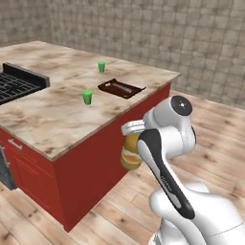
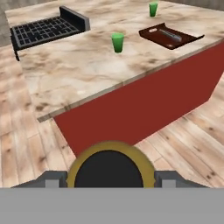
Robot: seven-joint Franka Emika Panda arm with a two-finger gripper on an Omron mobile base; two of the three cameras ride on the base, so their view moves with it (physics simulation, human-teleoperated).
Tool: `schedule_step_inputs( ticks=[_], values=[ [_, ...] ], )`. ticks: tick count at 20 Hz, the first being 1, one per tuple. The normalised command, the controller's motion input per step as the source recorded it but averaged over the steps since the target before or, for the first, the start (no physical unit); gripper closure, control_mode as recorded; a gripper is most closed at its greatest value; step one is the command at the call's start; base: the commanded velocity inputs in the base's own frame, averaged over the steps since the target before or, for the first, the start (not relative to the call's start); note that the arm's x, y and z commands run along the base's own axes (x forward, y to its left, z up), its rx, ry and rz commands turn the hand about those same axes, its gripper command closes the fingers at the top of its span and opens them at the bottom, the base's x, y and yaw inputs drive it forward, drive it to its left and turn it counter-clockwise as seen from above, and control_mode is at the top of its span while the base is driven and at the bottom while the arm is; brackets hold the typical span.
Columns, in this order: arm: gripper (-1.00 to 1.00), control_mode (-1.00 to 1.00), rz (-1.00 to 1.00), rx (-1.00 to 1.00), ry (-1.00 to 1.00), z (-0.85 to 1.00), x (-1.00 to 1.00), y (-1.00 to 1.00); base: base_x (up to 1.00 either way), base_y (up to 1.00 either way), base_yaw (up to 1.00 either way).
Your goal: Place the drinks on the dining counter in a tight cluster.
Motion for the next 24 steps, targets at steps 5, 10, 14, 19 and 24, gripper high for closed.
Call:
schedule_step_inputs(
  ticks=[5, 10, 14, 19, 24],
  values=[
    [1.00, 1.00, 0.00, 0.00, 0.00, 0.00, 0.00, 0.00, 0.67, -0.14, 0.37],
    [1.00, 1.00, 0.00, 0.00, 0.00, 0.00, 0.00, 0.00, 0.65, -0.13, 0.40],
    [1.00, 1.00, 0.00, 0.00, 0.00, 0.00, 0.00, 0.00, 0.66, -0.11, 0.44],
    [1.00, 1.00, 0.00, 0.00, 0.00, 0.00, 0.00, 0.00, 0.67, -0.14, 0.36],
    [1.00, 1.00, 0.00, 0.00, 0.00, 0.00, 0.00, 0.00, 0.68, -0.11, 0.31]
  ],
)
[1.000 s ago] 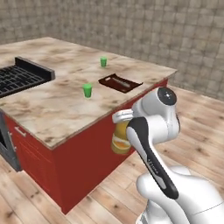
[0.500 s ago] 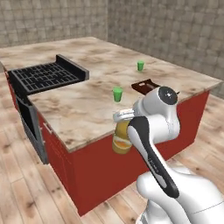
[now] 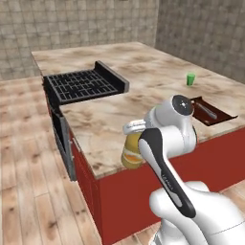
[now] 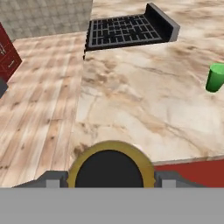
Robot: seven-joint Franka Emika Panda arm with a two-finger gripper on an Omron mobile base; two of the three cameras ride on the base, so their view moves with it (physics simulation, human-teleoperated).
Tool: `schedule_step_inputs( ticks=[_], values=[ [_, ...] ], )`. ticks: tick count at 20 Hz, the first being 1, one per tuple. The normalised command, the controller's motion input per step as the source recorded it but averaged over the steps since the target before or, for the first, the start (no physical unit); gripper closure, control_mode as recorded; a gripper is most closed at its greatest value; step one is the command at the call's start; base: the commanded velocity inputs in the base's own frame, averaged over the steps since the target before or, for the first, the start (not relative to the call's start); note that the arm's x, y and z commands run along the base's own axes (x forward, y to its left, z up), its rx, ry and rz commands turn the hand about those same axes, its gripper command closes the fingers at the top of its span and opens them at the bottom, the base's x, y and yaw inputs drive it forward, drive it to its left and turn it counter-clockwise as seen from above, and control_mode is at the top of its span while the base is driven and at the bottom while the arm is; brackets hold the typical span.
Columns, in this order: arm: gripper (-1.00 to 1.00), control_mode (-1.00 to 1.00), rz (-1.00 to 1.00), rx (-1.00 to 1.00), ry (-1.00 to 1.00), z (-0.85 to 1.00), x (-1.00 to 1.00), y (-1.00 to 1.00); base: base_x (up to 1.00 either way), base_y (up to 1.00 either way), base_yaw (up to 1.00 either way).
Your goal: Place the drinks on the dining counter in a tight cluster.
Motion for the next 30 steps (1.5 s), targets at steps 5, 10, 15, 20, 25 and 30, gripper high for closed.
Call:
schedule_step_inputs(
  ticks=[5, 10, 15, 20, 25, 30],
  values=[
    [1.00, 1.00, 0.00, 0.00, 0.00, 0.00, 0.00, 0.00, 0.62, -0.18, 0.30],
    [1.00, 1.00, 0.00, 0.00, 0.00, 0.00, 0.00, 0.00, 0.55, -0.21, 0.27],
    [1.00, 1.00, 0.00, 0.00, 0.00, 0.00, 0.00, 0.00, 0.42, -0.28, 0.23],
    [1.00, 1.00, 0.00, 0.00, 0.00, 0.00, 0.00, 0.00, 0.35, -0.26, 0.17],
    [1.00, 1.00, 0.00, 0.00, 0.00, 0.00, 0.00, 0.00, 0.22, -0.10, 0.09],
    [1.00, 1.00, 0.00, 0.00, 0.00, 0.00, 0.00, 0.00, 0.01, 0.00, 0.00]
  ],
)
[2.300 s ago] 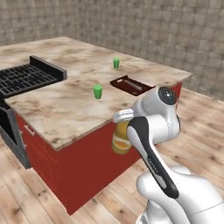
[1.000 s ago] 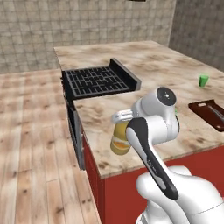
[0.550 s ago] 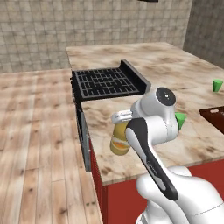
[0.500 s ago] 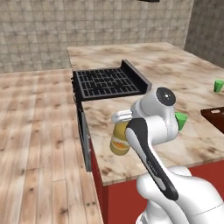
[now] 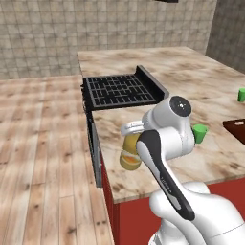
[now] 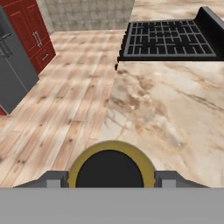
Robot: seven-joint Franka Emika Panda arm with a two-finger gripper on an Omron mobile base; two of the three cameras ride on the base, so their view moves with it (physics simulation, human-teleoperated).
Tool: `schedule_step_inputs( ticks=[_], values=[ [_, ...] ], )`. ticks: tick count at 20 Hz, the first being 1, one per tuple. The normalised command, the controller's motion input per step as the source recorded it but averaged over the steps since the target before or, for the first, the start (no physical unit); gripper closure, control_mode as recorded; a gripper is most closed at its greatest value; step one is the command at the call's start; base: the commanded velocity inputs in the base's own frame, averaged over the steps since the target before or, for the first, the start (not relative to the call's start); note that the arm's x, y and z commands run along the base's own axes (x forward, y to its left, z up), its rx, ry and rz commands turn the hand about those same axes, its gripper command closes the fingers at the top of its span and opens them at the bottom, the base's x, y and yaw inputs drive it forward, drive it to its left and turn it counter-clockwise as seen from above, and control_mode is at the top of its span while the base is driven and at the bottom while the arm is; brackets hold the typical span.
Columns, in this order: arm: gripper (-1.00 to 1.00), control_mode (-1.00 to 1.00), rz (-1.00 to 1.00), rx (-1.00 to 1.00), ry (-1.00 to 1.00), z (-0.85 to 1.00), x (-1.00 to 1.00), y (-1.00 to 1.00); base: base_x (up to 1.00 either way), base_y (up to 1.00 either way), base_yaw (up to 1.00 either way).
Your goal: Place the drinks on the dining counter in a tight cluster.
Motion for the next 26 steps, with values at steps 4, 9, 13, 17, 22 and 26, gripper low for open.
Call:
schedule_step_inputs(
  ticks=[4, 9, 13, 17, 22, 26],
  values=[
    [1.00, 1.00, 0.00, 0.00, 0.00, 0.00, 0.00, 0.00, 0.01, 0.00, 0.00],
    [1.00, 1.00, 0.00, 0.00, 0.00, 0.00, 0.00, 0.00, 0.16, -0.01, 0.00],
    [1.00, 1.00, 0.00, 0.00, 0.00, 0.00, 0.00, 0.00, 0.32, -0.11, 0.00],
    [1.00, -1.00, 0.00, 0.01, 0.11, 0.00, 0.59, -0.13, 0.00, 0.00, 0.00],
    [1.00, -1.00, 0.00, 0.02, 0.12, 0.00, 0.74, -0.17, 0.00, 0.00, 0.00],
    [1.00, -1.00, 0.00, 0.07, 0.12, -0.04, 0.58, -0.26, 0.00, 0.00, 0.00]
  ],
)
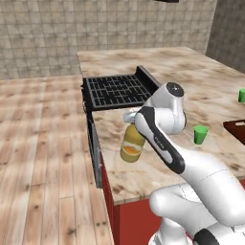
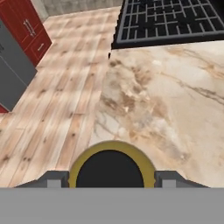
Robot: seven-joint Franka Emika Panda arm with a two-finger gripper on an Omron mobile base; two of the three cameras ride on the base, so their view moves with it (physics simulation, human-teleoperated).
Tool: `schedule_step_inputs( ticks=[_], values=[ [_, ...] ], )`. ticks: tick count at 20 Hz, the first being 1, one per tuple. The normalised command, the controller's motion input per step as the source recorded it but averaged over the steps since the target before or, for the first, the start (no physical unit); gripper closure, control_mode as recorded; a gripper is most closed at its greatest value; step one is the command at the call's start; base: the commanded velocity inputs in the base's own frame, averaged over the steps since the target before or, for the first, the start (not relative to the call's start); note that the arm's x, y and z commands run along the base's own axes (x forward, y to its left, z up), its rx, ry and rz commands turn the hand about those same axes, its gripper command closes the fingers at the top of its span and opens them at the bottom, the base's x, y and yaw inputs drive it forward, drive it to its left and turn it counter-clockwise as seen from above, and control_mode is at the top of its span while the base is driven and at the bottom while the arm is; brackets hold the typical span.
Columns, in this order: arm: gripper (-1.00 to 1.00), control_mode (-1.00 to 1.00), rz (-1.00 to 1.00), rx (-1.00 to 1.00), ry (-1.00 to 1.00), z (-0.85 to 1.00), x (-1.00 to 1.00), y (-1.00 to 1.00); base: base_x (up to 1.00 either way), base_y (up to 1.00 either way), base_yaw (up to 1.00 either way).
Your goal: Place the drinks on the dining counter in a tight cluster.
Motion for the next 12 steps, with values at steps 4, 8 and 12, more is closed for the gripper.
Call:
schedule_step_inputs(
  ticks=[4, 8, 12],
  values=[
    [1.00, -1.00, 0.00, 0.01, 0.11, -0.09, 0.52, -0.14, 0.00, 0.00, 0.00],
    [1.00, -1.00, 0.00, 0.00, 0.07, -0.16, 0.40, -0.01, 0.00, 0.00, 0.00],
    [1.00, -1.00, 0.00, -0.02, 0.01, -0.25, 0.25, 0.00, 0.00, 0.00, 0.00]
  ],
)
